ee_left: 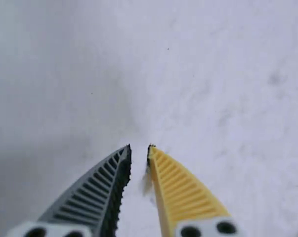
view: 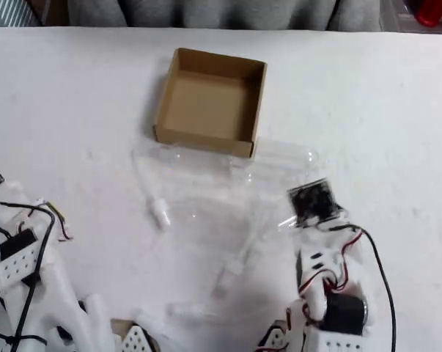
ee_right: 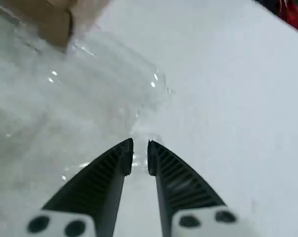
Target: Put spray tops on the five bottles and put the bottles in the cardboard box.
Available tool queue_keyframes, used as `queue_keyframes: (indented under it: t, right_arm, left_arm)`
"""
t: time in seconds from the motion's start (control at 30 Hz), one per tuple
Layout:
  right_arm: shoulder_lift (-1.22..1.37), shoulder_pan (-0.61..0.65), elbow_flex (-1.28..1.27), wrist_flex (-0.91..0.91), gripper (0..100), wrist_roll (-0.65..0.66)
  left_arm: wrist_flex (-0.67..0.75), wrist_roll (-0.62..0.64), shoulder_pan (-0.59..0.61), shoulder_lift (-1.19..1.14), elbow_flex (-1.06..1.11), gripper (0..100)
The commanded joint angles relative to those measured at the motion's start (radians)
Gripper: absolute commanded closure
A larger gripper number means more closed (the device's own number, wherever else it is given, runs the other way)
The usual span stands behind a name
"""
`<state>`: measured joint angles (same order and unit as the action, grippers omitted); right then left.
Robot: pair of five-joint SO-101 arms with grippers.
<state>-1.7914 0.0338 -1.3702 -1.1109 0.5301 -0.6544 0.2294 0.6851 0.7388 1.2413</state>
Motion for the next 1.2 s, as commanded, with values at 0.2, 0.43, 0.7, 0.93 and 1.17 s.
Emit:
queue_keyframes:
  t: [0.2,0.43,0.7,0.93,1.17]
  right_arm:
    - [0.449,0.325,0.288,-0.031,97.3,0.002]
    - [0.679,0.608,0.503,-0.202,96.7,-0.058]
    - [0.720,1.076,0.491,-0.295,96.5,0.015]
    - [0.857,1.296,0.327,-0.151,83.9,0.043]
    - [1.023,1.300,0.265,0.010,82.3,0.035]
  left_arm:
    - [-0.014,-0.003,0.012,-0.061,-0.095,93]
    - [-0.018,-0.003,0.076,-0.470,-0.338,93]
    - [-0.091,-0.003,0.084,-0.679,-0.499,93]
    - [-0.089,-0.003,0.084,-0.697,-0.509,93]
    - [-0.089,-0.003,0.081,-0.697,-0.509,93]
